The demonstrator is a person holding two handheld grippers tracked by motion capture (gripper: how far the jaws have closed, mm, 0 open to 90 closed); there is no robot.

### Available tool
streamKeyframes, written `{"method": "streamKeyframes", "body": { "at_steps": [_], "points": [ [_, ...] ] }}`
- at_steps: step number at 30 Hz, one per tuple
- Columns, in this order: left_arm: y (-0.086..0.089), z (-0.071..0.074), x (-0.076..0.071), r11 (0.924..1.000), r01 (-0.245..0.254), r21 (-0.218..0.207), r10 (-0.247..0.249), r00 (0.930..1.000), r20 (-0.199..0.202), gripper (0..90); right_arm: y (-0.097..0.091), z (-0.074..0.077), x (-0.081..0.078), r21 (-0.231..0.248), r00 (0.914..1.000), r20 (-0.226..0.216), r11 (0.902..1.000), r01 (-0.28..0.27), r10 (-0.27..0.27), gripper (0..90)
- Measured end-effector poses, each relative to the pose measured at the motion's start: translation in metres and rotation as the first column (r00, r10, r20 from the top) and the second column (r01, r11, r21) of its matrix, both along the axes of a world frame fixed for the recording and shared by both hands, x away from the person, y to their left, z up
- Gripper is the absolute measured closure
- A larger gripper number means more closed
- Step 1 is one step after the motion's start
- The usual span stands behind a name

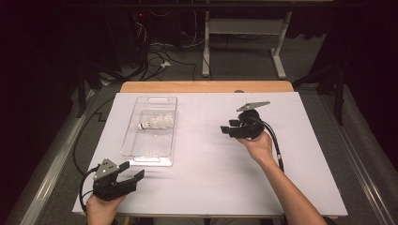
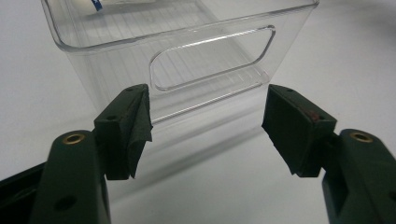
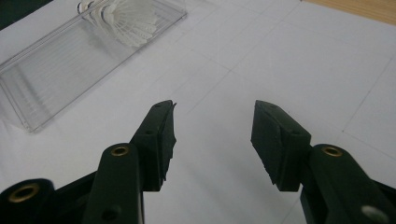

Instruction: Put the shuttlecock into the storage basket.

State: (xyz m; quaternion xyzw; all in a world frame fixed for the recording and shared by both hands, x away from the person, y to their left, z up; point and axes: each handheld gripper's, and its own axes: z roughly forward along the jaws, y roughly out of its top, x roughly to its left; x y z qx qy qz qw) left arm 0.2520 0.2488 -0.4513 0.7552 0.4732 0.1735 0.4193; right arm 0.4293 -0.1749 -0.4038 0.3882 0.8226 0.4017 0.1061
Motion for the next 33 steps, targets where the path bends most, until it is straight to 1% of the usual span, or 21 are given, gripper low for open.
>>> {"method": "streamKeyframes", "body": {
  "at_steps": [10, 14, 22, 29, 33],
  "points": [
    [0.0, 0.0, 0.0, 1.0, -0.001, 0.0, 0.001, 1.0, 0.0, 33.3, -0.019, -0.002, -0.01, 0.01, 0.9998, 0.008, 0.9998, 0.02, -0.02, 49.3],
    [0.0, 0.0, 0.0, 1.0, -0.003, 0.0, 0.003, 1.0, 0.002, 33.3, -0.025, -0.002, -0.014, -0.011, 0.9995, 0.016, 0.9996, 0.028, -0.027, 49.2],
    [0.0, 0.0, -0.001, 1.0, -0.003, -0.002, 0.003, 1.0, 0.001, 33.3, -0.038, -0.001, -0.024, -0.002, 0.9986, 0.034, 0.9992, 0.04, -0.04, 49.2],
    [0.0, 0.0, 0.0, 1.0, -0.004, -0.001, 0.004, 1.0, 0.001, 33.3, -0.054, -0.007, -0.032, 0.006, 0.9976, 0.025, 0.9979, 0.064, -0.064, 49.2],
    [0.0, 0.0, 0.0, 1.0, -0.005, 0.0, 0.005, 1.0, 0.001, 33.3, -0.058, -0.008, -0.035, 0.013, 0.9971, 0.035, 0.9977, 0.067, -0.068, 49.2]
  ]
}}
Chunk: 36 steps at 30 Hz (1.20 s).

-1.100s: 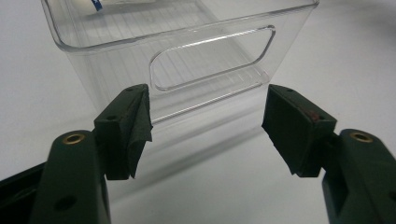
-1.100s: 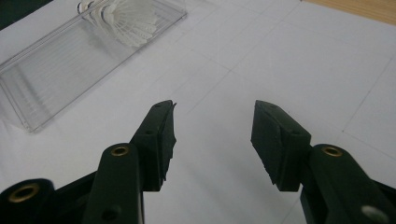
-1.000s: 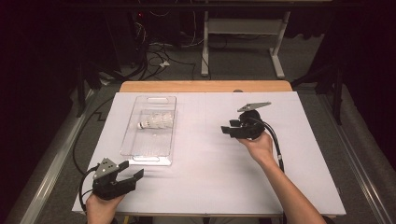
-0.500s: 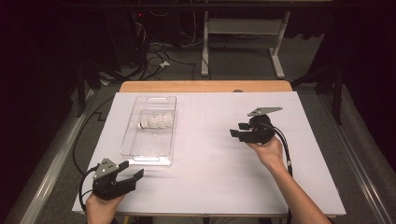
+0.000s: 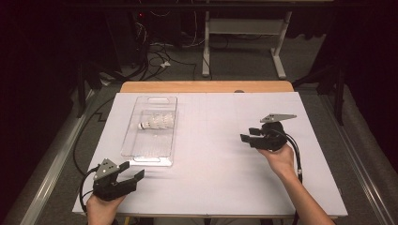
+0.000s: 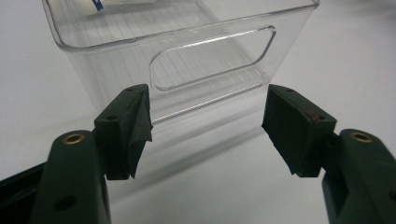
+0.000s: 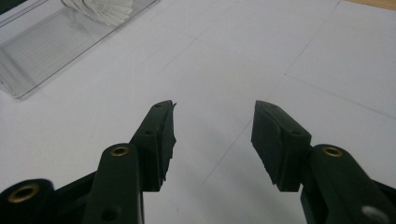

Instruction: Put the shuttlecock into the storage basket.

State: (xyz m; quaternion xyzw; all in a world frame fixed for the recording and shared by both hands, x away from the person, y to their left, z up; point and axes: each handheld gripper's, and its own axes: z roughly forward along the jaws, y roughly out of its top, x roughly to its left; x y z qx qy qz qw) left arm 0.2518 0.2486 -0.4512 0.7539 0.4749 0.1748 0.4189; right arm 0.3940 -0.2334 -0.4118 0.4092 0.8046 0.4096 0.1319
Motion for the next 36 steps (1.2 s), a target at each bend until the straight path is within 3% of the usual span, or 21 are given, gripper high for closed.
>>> {"method": "streamKeyframes", "body": {
  "at_steps": [36],
  "points": [
    [0.0, 0.0, 0.0, 1.0, -0.002, -0.006, 0.002, 1.0, 0.0, 33.4, -0.029, -0.008, -0.026, 0.032, 0.9994, 0.01, 0.9989, 0.034, -0.034, 48.2]
  ]
}}
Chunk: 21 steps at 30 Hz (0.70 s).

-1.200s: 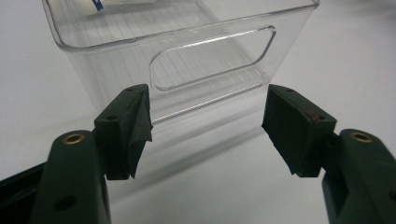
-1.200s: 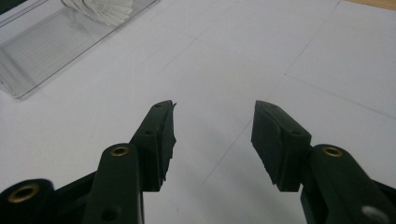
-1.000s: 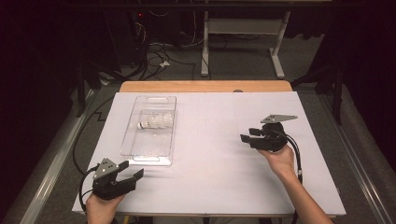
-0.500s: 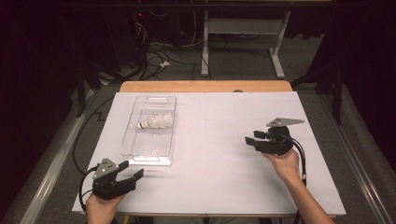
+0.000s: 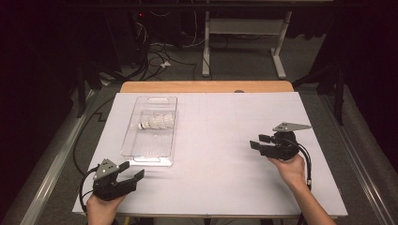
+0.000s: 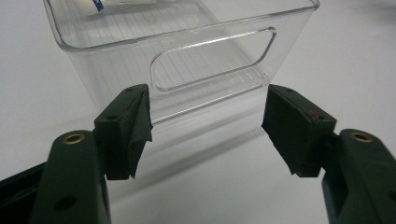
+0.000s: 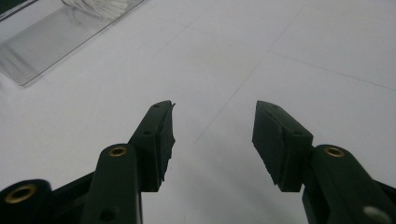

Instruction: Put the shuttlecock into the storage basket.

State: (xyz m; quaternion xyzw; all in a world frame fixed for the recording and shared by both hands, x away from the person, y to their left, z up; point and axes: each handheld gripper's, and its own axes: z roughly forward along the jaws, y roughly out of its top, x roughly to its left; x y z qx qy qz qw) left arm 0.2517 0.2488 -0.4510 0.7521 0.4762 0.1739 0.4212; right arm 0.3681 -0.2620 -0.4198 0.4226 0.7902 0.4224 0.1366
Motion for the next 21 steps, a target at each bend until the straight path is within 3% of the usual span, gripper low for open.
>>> {"method": "streamKeyframes", "body": {
  "at_steps": [21],
  "points": [
    [-0.001, 0.0, 0.0, 1.0, 0.002, 0.007, -0.002, 1.0, 0.003, 33.4, -0.015, -0.008, -0.018, 0.013, 0.9993, 0.005, 0.9992, 0.038, -0.038, 47.3]
  ]
}}
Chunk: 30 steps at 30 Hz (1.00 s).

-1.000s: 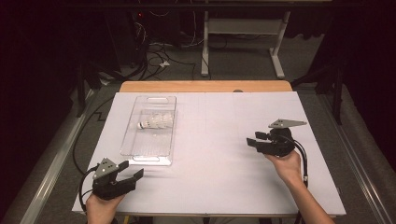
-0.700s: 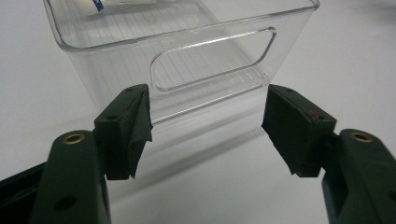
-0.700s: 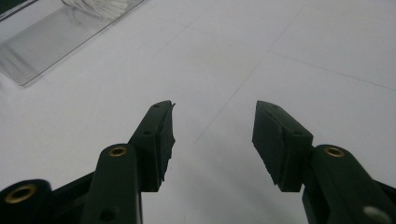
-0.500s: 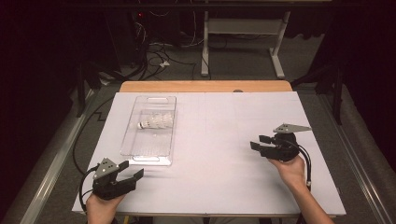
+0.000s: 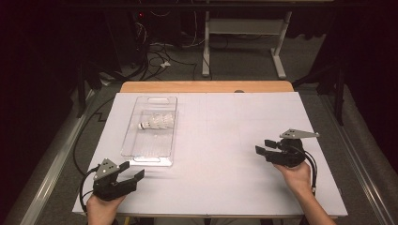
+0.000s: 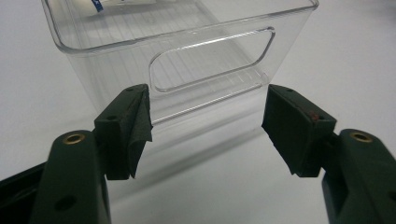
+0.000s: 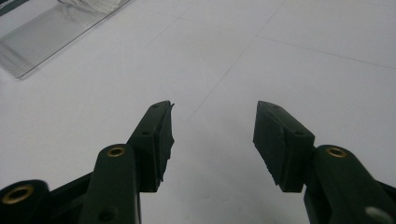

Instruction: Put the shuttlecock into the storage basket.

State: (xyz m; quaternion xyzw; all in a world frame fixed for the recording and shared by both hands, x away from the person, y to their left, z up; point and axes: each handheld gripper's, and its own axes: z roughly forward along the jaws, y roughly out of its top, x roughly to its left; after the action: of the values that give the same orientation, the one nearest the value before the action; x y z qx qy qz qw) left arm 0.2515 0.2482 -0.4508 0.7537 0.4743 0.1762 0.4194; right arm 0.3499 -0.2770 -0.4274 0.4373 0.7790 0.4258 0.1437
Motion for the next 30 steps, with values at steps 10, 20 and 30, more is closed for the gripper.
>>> {"method": "streamKeyframes", "body": {
  "at_steps": [10, 20, 30],
  "points": [
    [0.0, 0.0, 0.0, 1.0, 0.0, -0.002, 0.0, 1.0, -0.001, 33.4, -0.007, -0.003, -0.006, 0.004, 0.9999, 0.011, 0.9999, 0.011, -0.011, 47.2],
    [0.0, 0.0, 0.0, 1.0, 0.0, -0.002, 0.0, 1.0, 0.0, 33.4, -0.013, -0.005, -0.014, 0.02, 0.9995, 0.018, 0.9995, 0.025, -0.026, 46.2],
    [0.0, 0.0, 0.0, 1.0, -0.001, -0.003, 0.001, 1.0, 0.0, 33.4, -0.022, -0.007, -0.023, 0.035, 0.9987, 0.037, 0.9988, 0.034, -0.035, 44.7]
  ]
}}
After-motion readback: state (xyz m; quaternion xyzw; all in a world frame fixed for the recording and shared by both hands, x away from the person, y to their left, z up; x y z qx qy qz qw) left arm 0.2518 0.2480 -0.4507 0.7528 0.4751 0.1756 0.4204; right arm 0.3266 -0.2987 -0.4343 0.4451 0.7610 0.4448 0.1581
